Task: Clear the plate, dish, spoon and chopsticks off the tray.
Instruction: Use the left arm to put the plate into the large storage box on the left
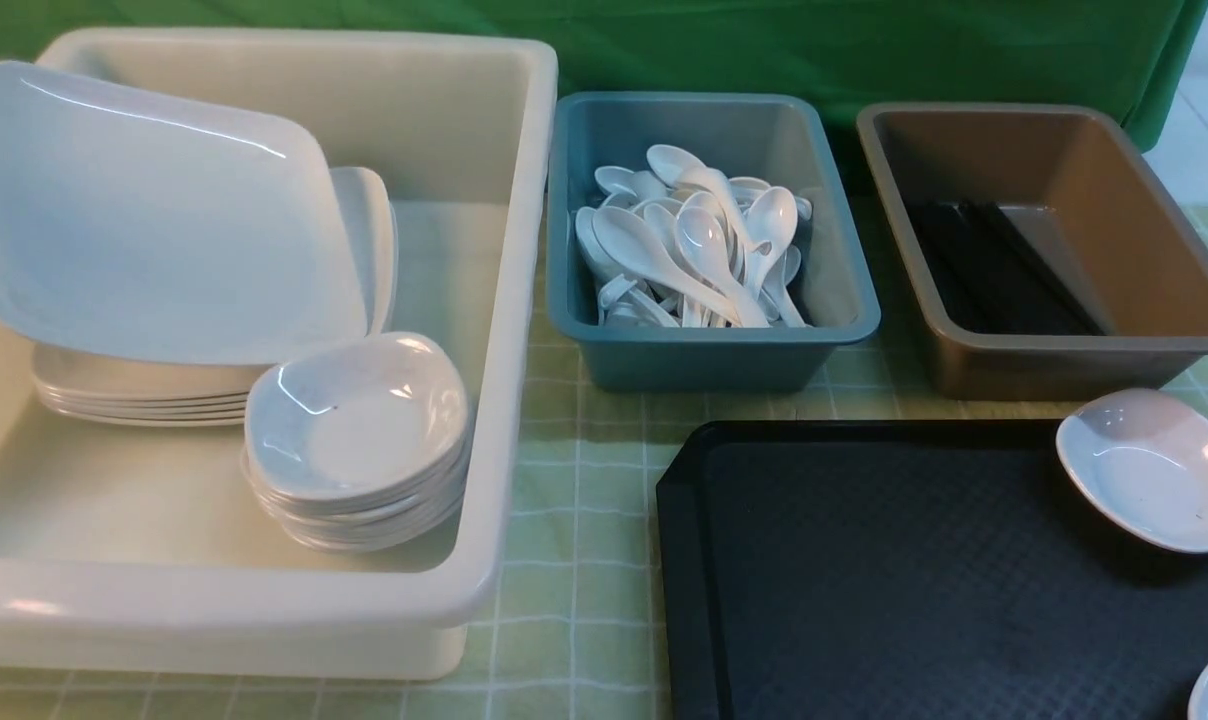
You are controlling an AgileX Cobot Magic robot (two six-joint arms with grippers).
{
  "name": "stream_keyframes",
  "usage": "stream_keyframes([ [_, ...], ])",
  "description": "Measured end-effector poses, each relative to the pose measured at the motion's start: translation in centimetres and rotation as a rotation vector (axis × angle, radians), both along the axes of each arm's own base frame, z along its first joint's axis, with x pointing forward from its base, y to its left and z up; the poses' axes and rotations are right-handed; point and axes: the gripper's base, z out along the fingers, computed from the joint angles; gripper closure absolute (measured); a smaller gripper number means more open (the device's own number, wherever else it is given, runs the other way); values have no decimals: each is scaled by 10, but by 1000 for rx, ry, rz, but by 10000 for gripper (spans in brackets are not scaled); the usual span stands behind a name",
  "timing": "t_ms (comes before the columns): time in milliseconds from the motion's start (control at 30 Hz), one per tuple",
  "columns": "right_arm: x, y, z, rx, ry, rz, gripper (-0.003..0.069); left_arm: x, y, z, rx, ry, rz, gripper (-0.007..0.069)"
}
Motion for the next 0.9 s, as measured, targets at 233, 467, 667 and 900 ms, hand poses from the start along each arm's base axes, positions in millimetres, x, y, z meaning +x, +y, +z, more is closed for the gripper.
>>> stream_keyframes([
  [233, 1, 0, 1, 23, -6, -15, 435, 9, -4, -9, 71, -13, -42, 617],
  [467, 1, 0, 1, 24, -6, -15, 430, 20, -10, -15, 180, -27, -70, 619],
  [667, 1, 0, 1, 28, -5, -16, 427, 35, -21, -22, 284, -52, -84, 615],
  [900, 1, 0, 1, 56, 5, -32, 422, 49, -33, -27, 410, -85, -98, 538],
])
